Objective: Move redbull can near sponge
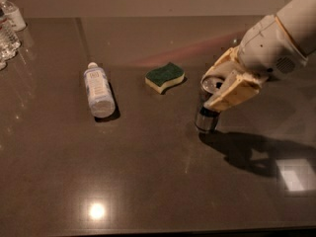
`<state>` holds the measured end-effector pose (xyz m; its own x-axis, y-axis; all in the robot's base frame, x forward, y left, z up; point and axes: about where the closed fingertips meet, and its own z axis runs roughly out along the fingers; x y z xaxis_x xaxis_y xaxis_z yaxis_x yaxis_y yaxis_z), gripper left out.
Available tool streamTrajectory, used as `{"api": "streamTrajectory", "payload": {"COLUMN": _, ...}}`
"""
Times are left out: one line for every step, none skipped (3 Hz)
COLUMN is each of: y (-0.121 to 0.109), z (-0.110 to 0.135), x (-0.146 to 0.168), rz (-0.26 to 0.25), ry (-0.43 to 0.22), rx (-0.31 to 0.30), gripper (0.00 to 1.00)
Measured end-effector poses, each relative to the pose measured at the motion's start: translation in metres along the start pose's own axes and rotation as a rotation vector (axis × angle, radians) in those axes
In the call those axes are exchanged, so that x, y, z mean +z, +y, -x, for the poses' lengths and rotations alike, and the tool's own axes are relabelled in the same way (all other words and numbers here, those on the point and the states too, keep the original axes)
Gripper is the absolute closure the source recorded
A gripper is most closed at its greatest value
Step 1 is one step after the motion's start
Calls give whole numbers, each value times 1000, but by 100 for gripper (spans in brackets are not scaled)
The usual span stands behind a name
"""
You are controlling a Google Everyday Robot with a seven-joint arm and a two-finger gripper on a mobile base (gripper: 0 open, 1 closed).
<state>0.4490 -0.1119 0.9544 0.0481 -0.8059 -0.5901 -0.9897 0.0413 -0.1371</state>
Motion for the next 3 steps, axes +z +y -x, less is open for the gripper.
{"api": "streamTrajectory", "payload": {"y": -36, "z": 1, "x": -10, "rz": -67, "ry": 11, "rx": 4, "gripper": 100}}
{"api": "streamTrajectory", "payload": {"y": -74, "z": -6, "x": -10, "rz": -111, "ry": 15, "rx": 22, "gripper": 100}}
{"api": "streamTrajectory", "payload": {"y": -105, "z": -16, "x": -3, "rz": -128, "ry": 6, "rx": 59, "gripper": 100}}
